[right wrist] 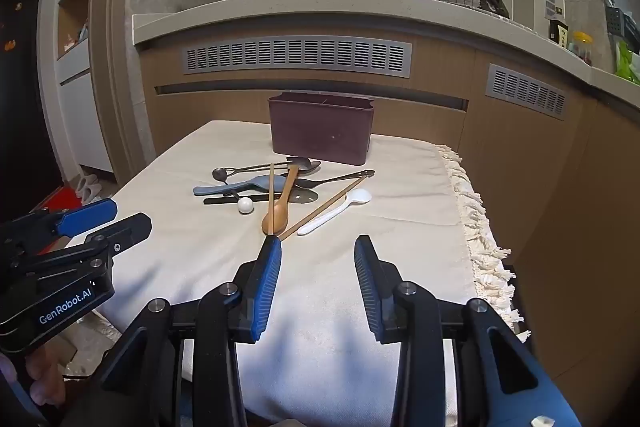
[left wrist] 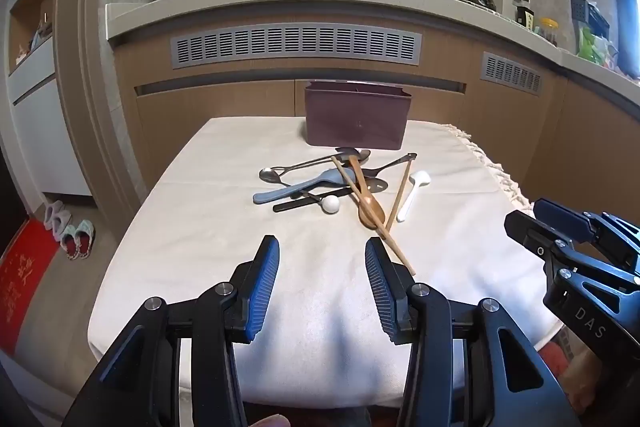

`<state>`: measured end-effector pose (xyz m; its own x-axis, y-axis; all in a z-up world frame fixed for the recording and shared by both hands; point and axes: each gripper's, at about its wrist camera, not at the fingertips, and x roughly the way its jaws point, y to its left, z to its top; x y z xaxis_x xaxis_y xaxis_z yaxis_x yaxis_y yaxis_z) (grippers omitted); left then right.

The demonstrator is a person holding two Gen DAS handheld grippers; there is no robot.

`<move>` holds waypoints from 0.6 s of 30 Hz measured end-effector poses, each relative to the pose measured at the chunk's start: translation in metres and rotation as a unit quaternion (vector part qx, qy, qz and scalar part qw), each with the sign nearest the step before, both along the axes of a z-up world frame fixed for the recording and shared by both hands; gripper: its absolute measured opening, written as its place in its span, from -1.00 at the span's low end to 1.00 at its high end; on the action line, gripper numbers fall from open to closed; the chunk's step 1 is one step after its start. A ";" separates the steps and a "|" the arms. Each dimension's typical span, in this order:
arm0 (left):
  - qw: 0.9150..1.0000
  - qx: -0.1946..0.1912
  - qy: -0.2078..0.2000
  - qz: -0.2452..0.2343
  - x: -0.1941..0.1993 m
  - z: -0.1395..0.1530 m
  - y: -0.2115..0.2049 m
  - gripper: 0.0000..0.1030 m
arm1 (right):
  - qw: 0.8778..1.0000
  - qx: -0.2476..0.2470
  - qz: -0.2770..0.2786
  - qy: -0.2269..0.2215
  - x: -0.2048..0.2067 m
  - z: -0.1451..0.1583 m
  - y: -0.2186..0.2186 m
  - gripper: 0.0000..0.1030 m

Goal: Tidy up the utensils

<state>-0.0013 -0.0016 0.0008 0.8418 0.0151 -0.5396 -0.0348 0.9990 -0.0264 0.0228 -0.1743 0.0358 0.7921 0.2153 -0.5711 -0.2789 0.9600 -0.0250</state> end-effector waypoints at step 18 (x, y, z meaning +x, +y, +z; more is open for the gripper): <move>1.000 -0.005 0.005 -0.003 -0.001 -0.001 0.002 -0.11 | 1.000 0.004 0.001 0.002 0.000 0.000 -0.001 -0.33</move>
